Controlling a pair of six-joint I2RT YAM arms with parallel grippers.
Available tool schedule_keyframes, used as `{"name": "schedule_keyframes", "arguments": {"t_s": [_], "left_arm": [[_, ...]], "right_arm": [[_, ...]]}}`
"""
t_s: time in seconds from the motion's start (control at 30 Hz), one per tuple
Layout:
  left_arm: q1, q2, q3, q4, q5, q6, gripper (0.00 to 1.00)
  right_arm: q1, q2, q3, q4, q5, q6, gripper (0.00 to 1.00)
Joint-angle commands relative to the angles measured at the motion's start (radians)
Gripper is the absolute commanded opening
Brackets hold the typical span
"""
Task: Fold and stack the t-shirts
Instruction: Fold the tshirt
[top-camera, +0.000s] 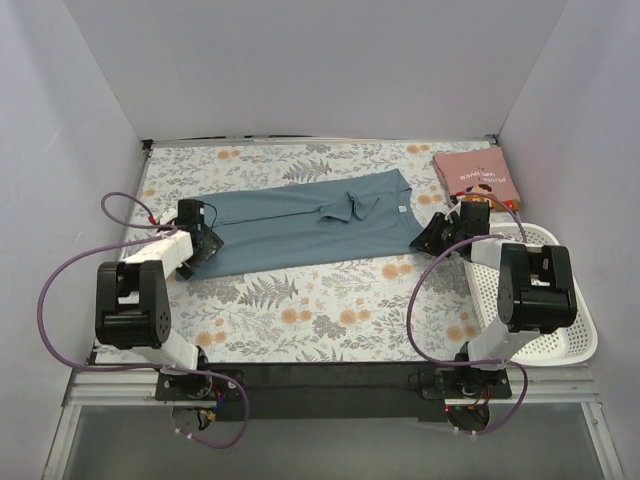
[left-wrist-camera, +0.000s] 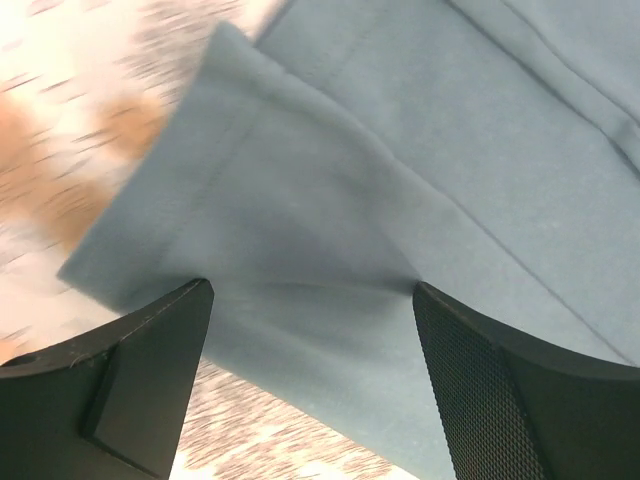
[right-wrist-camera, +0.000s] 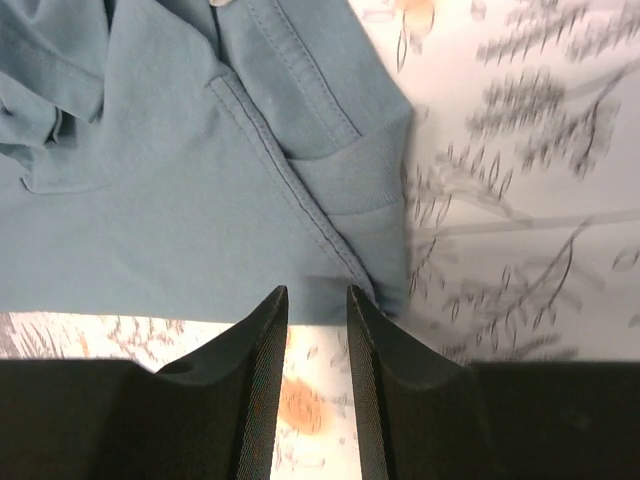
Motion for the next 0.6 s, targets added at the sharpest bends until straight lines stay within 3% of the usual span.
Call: {"name": "schedule_keyframes", "arguments": {"t_s": [0.0,0.1,0.23,0.43,0.57], "left_arm": [[0.038,-0.157,-0.100,-0.169,-0.101,-0.026,0.81],[0.024,-0.256,-0.069,-0.140,-0.057,-0.021,0.81],[-0.098,-0.293,-0.006,-0.129,-0.031,0.020,0.82],[-0.328,-0.296,-0.020,0.012,-0.006,0.178,0.86],[-0.415,-0.238,0.017,0.073,0.026,0.241,0.87]], "right_arm": [[0.030,-0.130,-0.073,-0.088,0.020,-0.020,0.38],[0.127,-0.221,-0.046,-0.088,0.007,-0.016,0.38],[0.246,-0.240,0.051,-0.088,0.043,-0.060,0.38],[0.352,-0.096,0.240,-0.096,0.155,-0.252,0.38],[0.382,0.022,0.336,-0.096,0.166,-0.347,0.39]]}}
